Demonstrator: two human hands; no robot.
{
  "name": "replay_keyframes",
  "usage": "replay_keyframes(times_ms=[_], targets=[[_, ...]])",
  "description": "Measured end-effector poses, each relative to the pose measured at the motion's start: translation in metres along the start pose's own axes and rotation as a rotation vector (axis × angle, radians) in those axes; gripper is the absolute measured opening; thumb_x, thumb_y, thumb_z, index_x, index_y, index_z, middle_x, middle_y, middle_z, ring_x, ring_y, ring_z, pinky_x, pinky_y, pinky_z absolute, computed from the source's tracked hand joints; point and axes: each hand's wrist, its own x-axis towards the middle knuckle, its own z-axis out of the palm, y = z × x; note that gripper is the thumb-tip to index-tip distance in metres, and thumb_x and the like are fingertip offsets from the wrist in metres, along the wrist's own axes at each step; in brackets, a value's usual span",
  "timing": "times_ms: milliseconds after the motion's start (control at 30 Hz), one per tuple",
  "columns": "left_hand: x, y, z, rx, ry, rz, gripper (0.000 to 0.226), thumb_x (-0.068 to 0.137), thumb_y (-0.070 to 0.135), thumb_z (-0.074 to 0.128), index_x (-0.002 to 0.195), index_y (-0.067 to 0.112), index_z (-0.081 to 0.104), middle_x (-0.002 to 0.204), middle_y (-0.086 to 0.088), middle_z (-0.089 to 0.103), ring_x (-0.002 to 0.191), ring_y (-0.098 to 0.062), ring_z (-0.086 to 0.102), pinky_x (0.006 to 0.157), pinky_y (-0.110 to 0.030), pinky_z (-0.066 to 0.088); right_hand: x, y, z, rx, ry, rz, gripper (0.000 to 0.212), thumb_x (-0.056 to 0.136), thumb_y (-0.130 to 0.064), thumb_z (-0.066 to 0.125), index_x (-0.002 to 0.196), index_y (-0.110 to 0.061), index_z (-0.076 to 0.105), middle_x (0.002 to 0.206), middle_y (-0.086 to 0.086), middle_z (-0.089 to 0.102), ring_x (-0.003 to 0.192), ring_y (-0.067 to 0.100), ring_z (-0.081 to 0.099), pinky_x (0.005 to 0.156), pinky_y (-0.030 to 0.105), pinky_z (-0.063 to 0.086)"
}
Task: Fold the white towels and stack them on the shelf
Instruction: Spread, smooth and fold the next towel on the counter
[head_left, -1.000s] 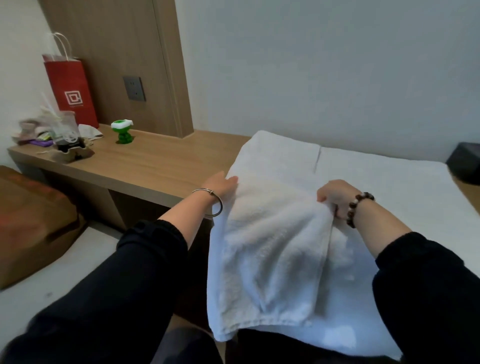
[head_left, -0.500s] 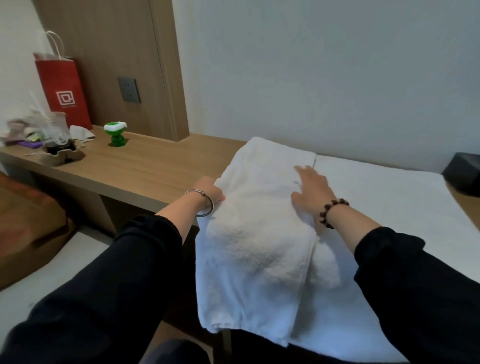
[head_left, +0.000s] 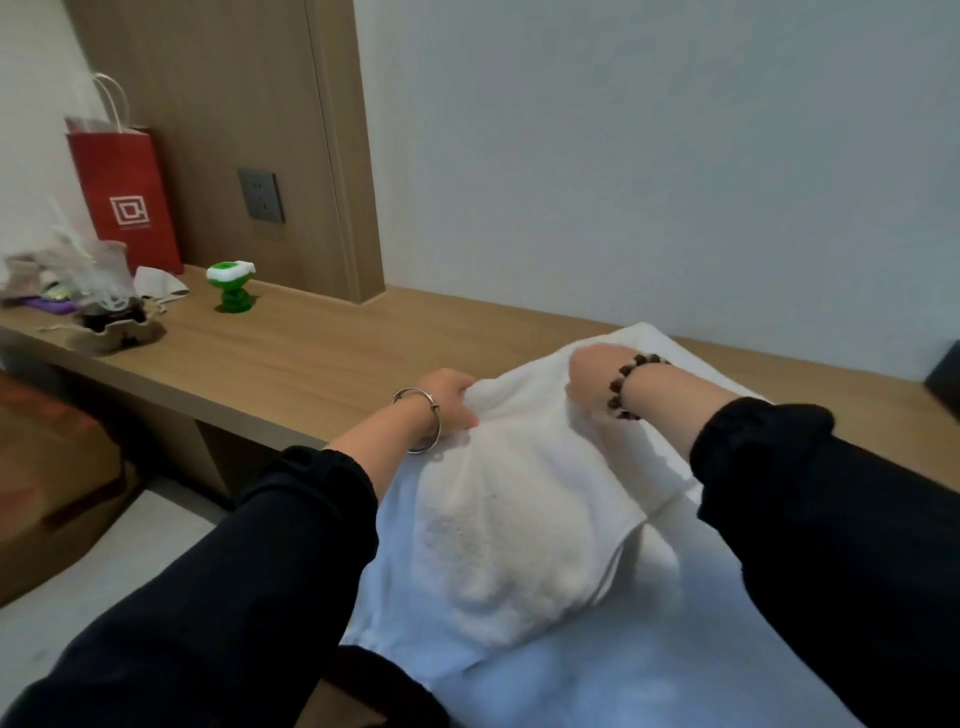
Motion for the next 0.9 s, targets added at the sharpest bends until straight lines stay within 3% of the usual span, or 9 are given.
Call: replay_keyframes(times_ms=[33, 100, 200, 367, 500, 633, 733, 800, 900], targets=[[0.001, -0.001, 0.000, 0.000, -0.003, 0.014, 0.027, 0.077, 0.012, 0.071, 0.103, 0.020, 0.068, 0.087, 0.000, 0.065, 0.085, -0.022, 0.063, 0.068, -0.025, 0.045, 0.011, -0.007, -0.004, -0.040, 0.151, -0.067, 0.017, 0.089, -0.022, 0.051, 0.096, -0.009, 0.061, 0.105, 0.014, 0.065, 0.089, 0.029, 0.062, 0.080, 0.034, 0.050], [0.004, -0.004, 0.000, 0.041, 0.011, 0.050, 0.033, 0.077, 0.016, 0.073, 0.109, 0.019, 0.066, 0.101, -0.004, 0.067, 0.094, -0.023, 0.062, 0.075, -0.026, 0.045, 0.031, -0.025, -0.006, -0.118, 0.143, -0.191, 0.042, 0.086, -0.023, 0.057, 0.127, -0.016, 0.050, 0.127, 0.009, 0.054, 0.116, 0.029, 0.052, 0.097, 0.037, 0.044], [0.004, -0.010, -0.002, 0.126, 0.071, 0.033, 0.036, 0.075, 0.026, 0.077, 0.105, 0.014, 0.060, 0.108, -0.006, 0.062, 0.101, -0.026, 0.056, 0.076, -0.028, 0.039, 0.050, -0.043, 0.001, -0.200, -0.123, -0.165, 0.033, 0.075, -0.027, 0.067, 0.103, -0.012, 0.063, 0.096, 0.007, 0.068, 0.082, 0.021, 0.062, 0.080, 0.034, 0.055], [-0.014, -0.019, -0.009, 0.174, 0.020, -0.098, 0.040, 0.075, 0.054, 0.071, 0.082, 0.019, 0.052, 0.086, 0.001, 0.055, 0.080, -0.021, 0.051, 0.063, -0.029, 0.036, 0.056, -0.035, 0.005, -0.131, 0.050, -0.117, 0.013, 0.071, -0.020, 0.065, 0.070, -0.008, 0.062, 0.059, 0.005, 0.057, 0.052, 0.018, 0.051, 0.051, 0.021, 0.042], [-0.041, -0.029, -0.023, -0.037, -0.144, -0.160, 0.036, 0.073, 0.054, 0.073, 0.085, 0.020, 0.066, 0.087, 0.002, 0.068, 0.080, -0.019, 0.063, 0.070, -0.027, 0.048, 0.041, -0.027, 0.006, -0.065, 0.283, -0.046, 0.011, 0.076, -0.019, 0.056, 0.068, -0.013, 0.052, 0.064, 0.000, 0.054, 0.058, 0.020, 0.055, 0.053, 0.023, 0.039], [-0.066, -0.035, -0.033, -0.497, -0.469, -0.265, 0.036, 0.079, 0.020, 0.075, 0.110, 0.007, 0.063, 0.106, -0.012, 0.069, 0.094, -0.028, 0.068, 0.092, -0.043, 0.052, 0.019, -0.019, 0.001, -0.121, 0.469, 0.002, 0.008, 0.080, -0.017, 0.051, 0.072, -0.017, 0.049, 0.067, -0.001, 0.049, 0.065, 0.024, 0.050, 0.059, 0.027, 0.037], [-0.084, -0.042, -0.033, -0.520, -0.690, -0.314, 0.046, 0.078, 0.003, 0.072, 0.122, 0.003, 0.056, 0.119, -0.015, 0.064, 0.105, -0.029, 0.064, 0.095, -0.042, 0.050, -0.001, -0.010, -0.007, -0.136, 0.580, 0.015, 0.008, 0.083, -0.014, 0.049, 0.078, -0.017, 0.053, 0.084, 0.004, 0.061, 0.069, 0.026, 0.051, 0.062, 0.028, 0.038], [-0.095, -0.039, -0.029, -0.364, -0.658, -0.329, 0.040, 0.077, -0.002, 0.072, 0.114, 0.006, 0.062, 0.116, -0.013, 0.065, 0.104, -0.028, 0.064, 0.088, -0.038, 0.053, -0.014, -0.007, -0.014, -0.131, 0.635, 0.028, 0.011, 0.085, -0.013, 0.048, 0.086, -0.017, 0.058, 0.093, 0.005, 0.062, 0.080, 0.027, 0.059, 0.063, 0.029, 0.037], [-0.104, -0.023, -0.039, 0.040, -0.317, -0.281, 0.020, 0.070, 0.014, 0.080, 0.085, 0.010, 0.068, 0.088, -0.007, 0.068, 0.074, -0.021, 0.065, 0.061, -0.025, 0.053, -0.030, -0.006, -0.021, -0.125, 0.697, 0.065, 0.021, 0.087, -0.011, 0.047, 0.100, -0.013, 0.063, 0.102, 0.009, 0.059, 0.092, 0.031, 0.062, 0.065, 0.030, 0.037]])
